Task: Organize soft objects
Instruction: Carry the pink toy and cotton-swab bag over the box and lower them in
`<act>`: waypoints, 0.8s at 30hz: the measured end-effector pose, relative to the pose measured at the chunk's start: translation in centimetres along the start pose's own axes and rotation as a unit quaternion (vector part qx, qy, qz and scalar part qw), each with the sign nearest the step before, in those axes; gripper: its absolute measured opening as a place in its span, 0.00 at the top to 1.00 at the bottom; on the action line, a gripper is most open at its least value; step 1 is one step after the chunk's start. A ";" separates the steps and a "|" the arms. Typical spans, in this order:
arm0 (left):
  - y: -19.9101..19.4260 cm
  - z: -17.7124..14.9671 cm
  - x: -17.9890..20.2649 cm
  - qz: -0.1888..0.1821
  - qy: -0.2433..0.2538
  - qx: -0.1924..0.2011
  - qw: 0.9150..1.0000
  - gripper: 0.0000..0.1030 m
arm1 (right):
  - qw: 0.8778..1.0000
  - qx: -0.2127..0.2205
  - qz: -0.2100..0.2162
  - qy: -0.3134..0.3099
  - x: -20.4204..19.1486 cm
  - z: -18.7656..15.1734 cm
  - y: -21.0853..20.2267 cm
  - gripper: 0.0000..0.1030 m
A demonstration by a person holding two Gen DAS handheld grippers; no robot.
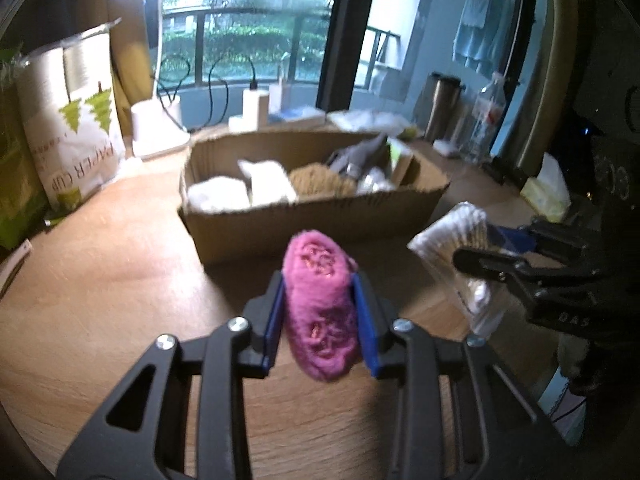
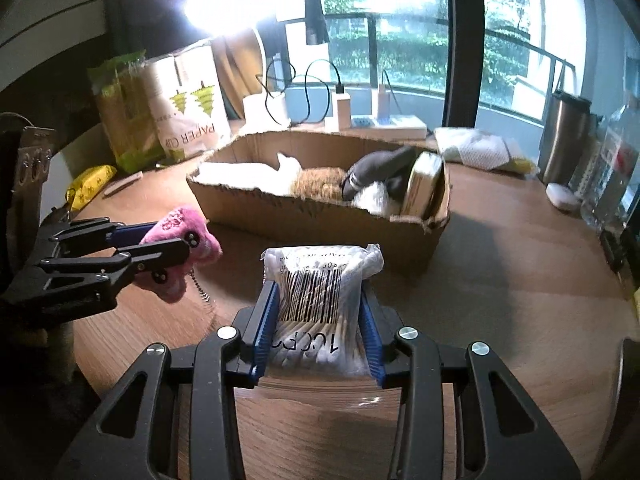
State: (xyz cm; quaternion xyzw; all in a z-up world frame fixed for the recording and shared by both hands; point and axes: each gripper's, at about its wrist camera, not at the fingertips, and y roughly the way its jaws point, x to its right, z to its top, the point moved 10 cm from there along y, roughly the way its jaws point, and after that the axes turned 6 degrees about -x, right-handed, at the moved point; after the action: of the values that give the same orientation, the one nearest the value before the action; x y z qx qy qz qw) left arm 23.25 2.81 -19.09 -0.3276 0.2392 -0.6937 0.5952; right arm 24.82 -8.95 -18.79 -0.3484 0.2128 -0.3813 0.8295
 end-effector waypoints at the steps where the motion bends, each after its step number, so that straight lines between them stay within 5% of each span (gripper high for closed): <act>1: -0.3 0.3 0.0 0.000 0.000 0.003 1.000 0.67 | 1.000 0.004 0.000 -0.001 -0.1 0.3 -0.2 0.60; 24: -5.5 6.8 -3.0 0.021 -0.008 0.093 0.995 0.67 | 0.998 0.057 0.000 -0.014 -0.6 6.6 -2.6 0.60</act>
State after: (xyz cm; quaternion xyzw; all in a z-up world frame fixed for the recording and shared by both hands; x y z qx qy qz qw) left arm 24.81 7.12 -11.10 -0.2713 0.1762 -0.6973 0.6396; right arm 27.27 -6.95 -12.35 -0.3057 0.1787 -0.3877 0.8511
